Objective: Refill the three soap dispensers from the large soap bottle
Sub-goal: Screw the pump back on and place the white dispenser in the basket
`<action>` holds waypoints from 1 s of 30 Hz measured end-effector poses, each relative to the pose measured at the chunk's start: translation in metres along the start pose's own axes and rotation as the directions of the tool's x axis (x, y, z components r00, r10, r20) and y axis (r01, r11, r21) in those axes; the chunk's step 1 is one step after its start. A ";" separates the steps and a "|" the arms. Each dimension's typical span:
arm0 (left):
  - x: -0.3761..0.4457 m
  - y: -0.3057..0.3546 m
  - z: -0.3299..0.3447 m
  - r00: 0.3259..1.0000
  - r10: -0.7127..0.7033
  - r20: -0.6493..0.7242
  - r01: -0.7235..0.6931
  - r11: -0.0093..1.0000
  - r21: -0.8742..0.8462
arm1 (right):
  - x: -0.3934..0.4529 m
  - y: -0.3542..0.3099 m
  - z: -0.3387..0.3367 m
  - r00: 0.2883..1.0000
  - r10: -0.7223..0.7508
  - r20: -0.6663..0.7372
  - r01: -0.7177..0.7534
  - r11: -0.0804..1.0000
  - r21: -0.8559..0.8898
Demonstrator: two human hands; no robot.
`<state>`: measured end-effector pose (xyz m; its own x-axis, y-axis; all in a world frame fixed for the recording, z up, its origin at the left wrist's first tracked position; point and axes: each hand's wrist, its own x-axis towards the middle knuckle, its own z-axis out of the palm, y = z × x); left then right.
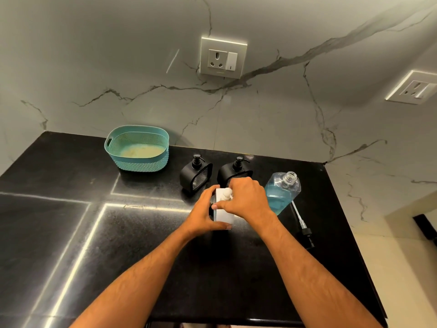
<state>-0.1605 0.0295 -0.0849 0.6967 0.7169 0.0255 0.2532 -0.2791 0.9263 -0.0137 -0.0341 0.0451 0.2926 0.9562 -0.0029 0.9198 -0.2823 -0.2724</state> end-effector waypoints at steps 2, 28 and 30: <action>0.000 0.001 0.001 1.000 -0.008 -0.004 0.008 1.000 0.001 | -0.007 0.004 0.002 1.000 -0.006 -0.008 0.007 0.992 0.130; -0.001 0.006 -0.001 1.000 0.008 -0.006 -0.007 0.997 0.072 | -0.016 0.017 0.021 0.985 0.082 -0.153 -0.018 0.924 0.382; -0.001 0.005 -0.001 1.000 0.015 -0.007 -0.014 0.997 0.071 | -0.014 0.018 0.023 0.989 0.016 -0.150 0.043 0.924 0.379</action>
<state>-0.1605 0.0280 -0.0795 0.6956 0.7172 0.0420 0.2903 -0.3341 0.8967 -0.0073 -0.0506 0.0184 0.3427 0.9294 0.1368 0.7639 -0.1909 -0.6164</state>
